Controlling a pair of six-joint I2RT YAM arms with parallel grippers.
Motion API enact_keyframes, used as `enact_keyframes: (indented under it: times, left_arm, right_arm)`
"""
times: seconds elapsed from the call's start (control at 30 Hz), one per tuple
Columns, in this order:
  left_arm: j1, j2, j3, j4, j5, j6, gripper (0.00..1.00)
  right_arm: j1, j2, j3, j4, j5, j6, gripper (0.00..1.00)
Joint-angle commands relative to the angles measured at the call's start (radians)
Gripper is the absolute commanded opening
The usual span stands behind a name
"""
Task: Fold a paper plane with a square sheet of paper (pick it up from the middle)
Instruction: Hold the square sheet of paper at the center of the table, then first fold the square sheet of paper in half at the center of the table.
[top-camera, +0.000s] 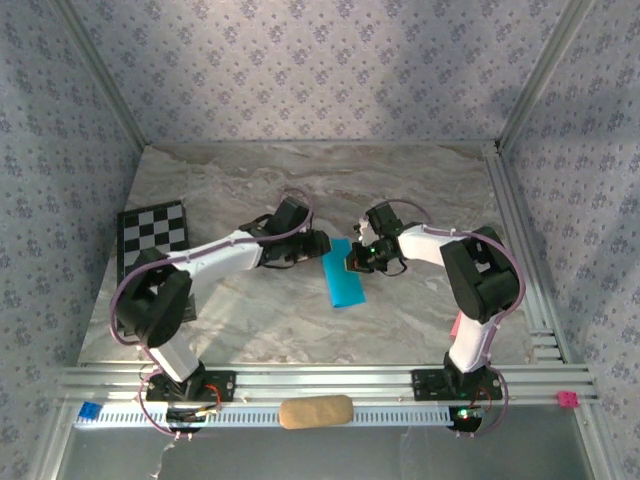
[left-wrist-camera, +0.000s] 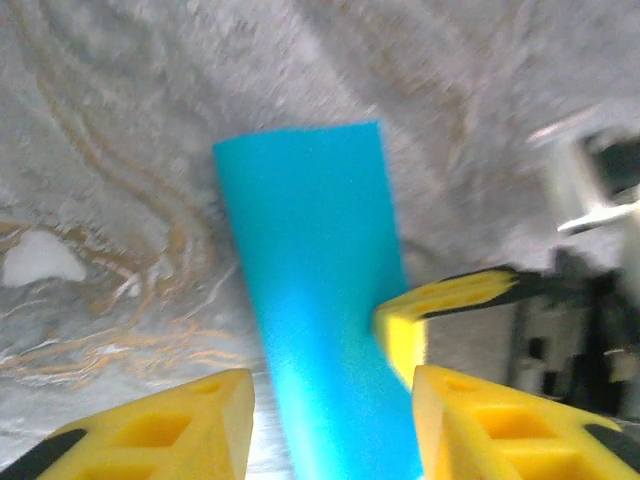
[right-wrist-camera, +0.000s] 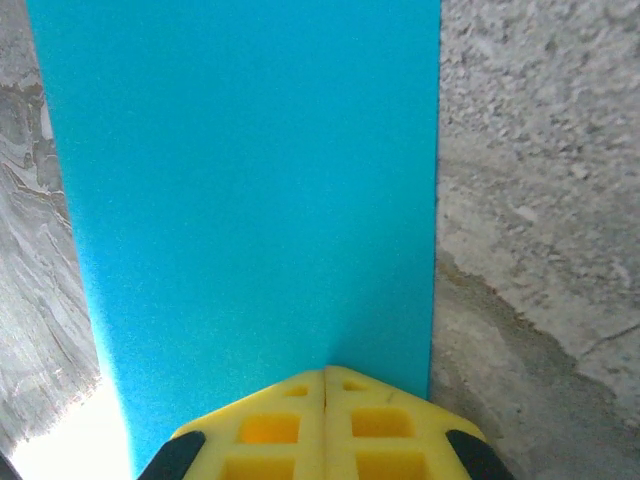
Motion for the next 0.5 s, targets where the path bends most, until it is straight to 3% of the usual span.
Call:
enact_keyframes:
  times: [0.0, 0.13, 0.23, 0.47]
  left_arm:
    - [0.011, 0.006, -0.031, 0.159, 0.143, -0.045, 0.34]
    - [0.009, 0.063, -0.046, 0.241, 0.218, -0.085, 0.11]
    - [0.007, 0.100, -0.073, 0.349, 0.268, -0.136, 0.02]
    - [-0.001, 0.153, -0.116, 0.381, 0.268, -0.150, 0.00]
  right_arm:
    - [-0.009, 0.049, -0.013, -0.106, 0.083, -0.014, 0.00]
    - [-0.009, 0.046, -0.021, -0.101, 0.091, -0.003, 0.00]
    - [-0.009, 0.044, -0.026, -0.106, 0.101, -0.003, 0.00]
    - [-0.009, 0.049, -0.037, -0.101, 0.116, 0.005, 0.00]
